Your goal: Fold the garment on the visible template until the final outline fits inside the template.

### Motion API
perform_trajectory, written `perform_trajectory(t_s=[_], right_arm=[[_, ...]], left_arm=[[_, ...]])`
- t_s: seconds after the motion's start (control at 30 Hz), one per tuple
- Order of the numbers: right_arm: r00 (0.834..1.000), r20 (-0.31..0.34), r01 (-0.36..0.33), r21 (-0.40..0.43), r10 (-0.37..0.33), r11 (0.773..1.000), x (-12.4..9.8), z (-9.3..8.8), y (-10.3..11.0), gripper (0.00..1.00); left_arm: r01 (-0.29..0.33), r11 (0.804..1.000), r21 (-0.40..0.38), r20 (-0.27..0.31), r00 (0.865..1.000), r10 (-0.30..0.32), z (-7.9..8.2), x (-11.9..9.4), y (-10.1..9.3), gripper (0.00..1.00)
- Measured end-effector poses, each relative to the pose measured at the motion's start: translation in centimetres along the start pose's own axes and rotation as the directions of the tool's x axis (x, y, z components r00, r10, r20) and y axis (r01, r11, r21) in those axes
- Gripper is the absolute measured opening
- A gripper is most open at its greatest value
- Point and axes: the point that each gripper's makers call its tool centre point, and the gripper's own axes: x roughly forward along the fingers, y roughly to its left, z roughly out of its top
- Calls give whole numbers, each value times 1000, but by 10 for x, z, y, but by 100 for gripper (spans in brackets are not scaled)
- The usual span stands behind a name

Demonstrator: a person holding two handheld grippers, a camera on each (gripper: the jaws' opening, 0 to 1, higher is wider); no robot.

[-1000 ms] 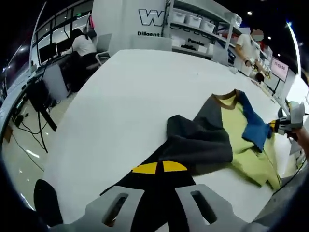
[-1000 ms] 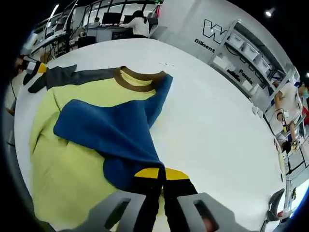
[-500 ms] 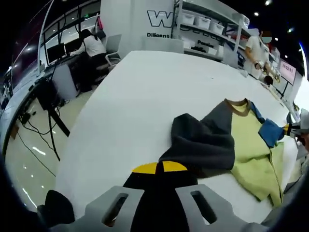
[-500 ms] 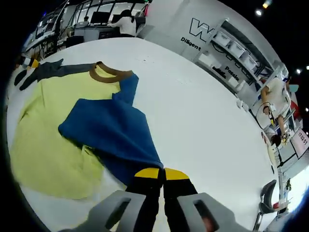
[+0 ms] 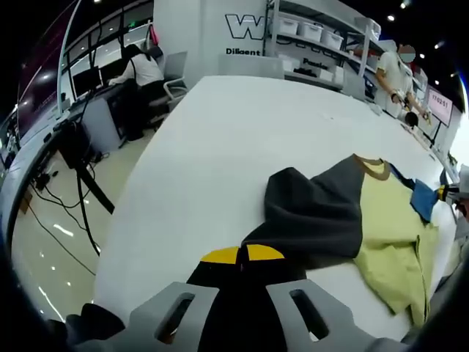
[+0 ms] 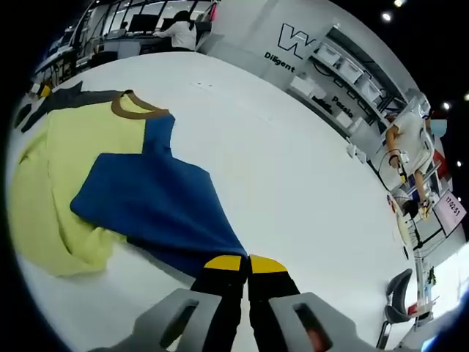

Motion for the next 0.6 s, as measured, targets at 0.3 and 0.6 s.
perform_trajectory(t_s=[0.3,0.6], right_arm=[[998,-47,45,26,-43,999,5,-13,-7,0],[998,-56,27,120,-21,992,2,-19,0,0]], left_arm=[[-43,998,47,-12,999,43,-6,-1,4,0],[-16,994,107,-9,1000,17,-9,0,-4,1]])
